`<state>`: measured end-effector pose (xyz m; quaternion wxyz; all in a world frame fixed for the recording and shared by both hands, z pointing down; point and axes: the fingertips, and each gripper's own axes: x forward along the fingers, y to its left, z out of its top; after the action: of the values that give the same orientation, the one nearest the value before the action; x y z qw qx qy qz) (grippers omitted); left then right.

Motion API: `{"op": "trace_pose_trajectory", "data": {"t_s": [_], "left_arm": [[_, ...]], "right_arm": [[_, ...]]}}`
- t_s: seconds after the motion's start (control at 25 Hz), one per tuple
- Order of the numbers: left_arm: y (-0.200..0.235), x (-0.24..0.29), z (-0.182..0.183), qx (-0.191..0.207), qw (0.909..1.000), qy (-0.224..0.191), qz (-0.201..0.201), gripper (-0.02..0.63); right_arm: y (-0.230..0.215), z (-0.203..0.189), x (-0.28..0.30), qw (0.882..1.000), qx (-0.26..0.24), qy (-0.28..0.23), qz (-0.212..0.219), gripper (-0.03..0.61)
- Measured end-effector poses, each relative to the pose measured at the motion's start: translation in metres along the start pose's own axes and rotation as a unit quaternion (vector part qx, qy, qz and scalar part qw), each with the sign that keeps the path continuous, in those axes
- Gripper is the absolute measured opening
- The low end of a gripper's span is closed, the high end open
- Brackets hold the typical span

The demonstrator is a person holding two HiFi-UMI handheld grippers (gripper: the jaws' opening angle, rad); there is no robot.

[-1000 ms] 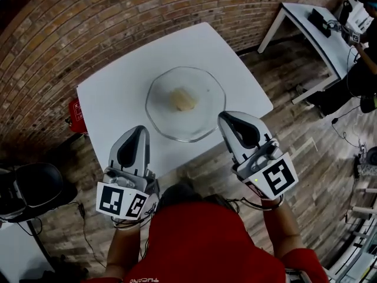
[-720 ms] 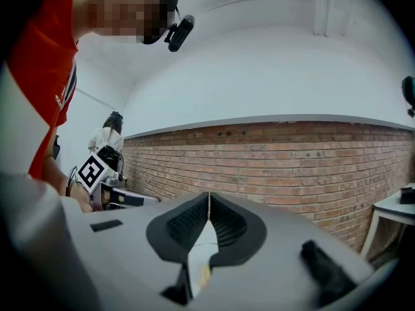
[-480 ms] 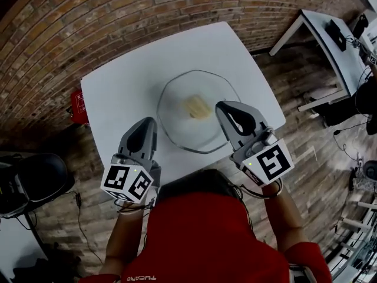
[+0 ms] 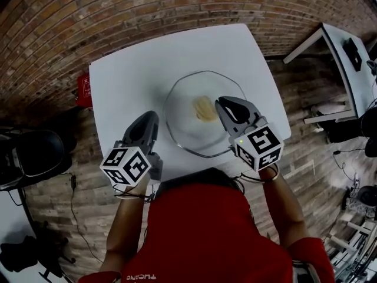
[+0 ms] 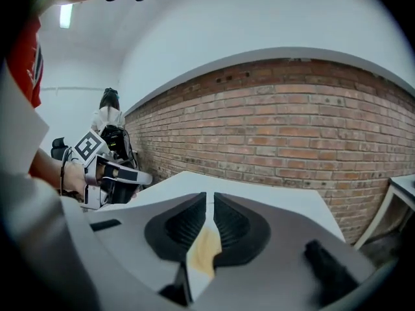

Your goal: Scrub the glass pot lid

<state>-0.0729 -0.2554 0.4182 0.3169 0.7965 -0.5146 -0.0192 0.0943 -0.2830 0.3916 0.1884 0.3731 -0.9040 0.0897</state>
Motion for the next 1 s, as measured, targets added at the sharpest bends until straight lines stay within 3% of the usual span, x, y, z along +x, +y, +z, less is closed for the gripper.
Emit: {"op": "trace_pose_trajectory", "data": {"t_s": [0.16, 0.24, 0.32, 0.76, 1.0], "left_arm": [[0.01, 0.014, -0.017, -0.037, 0.9988, 0.023, 0.02, 0.023], [0.014, 0.021, -0.026, -0.061, 0.9973, 0.038, 0.018, 0.152], [0.019, 0.026, -0.036, -0.08, 0.9952, 0.052, 0.021, 0.173], [0.036, 0.049, -0.089, -0.175, 0.975, 0.132, 0.036, 0.238], [0.035, 0.056, -0.103, -0.193, 0.9694, 0.149, 0.03, 0.236]], "right_arm": [[-0.007, -0.022, 0.018, 0.999, 0.011, 0.043, 0.014, 0.032], [-0.008, -0.033, 0.029, 0.997, 0.02, 0.067, 0.021, 0.043], [-0.007, -0.045, 0.04, 0.995, 0.03, 0.091, 0.029, 0.126], [-0.012, -0.104, 0.07, 0.978, 0.047, 0.201, 0.028, 0.163], [-0.011, -0.119, 0.074, 0.972, 0.047, 0.226, 0.034, 0.163]]}}
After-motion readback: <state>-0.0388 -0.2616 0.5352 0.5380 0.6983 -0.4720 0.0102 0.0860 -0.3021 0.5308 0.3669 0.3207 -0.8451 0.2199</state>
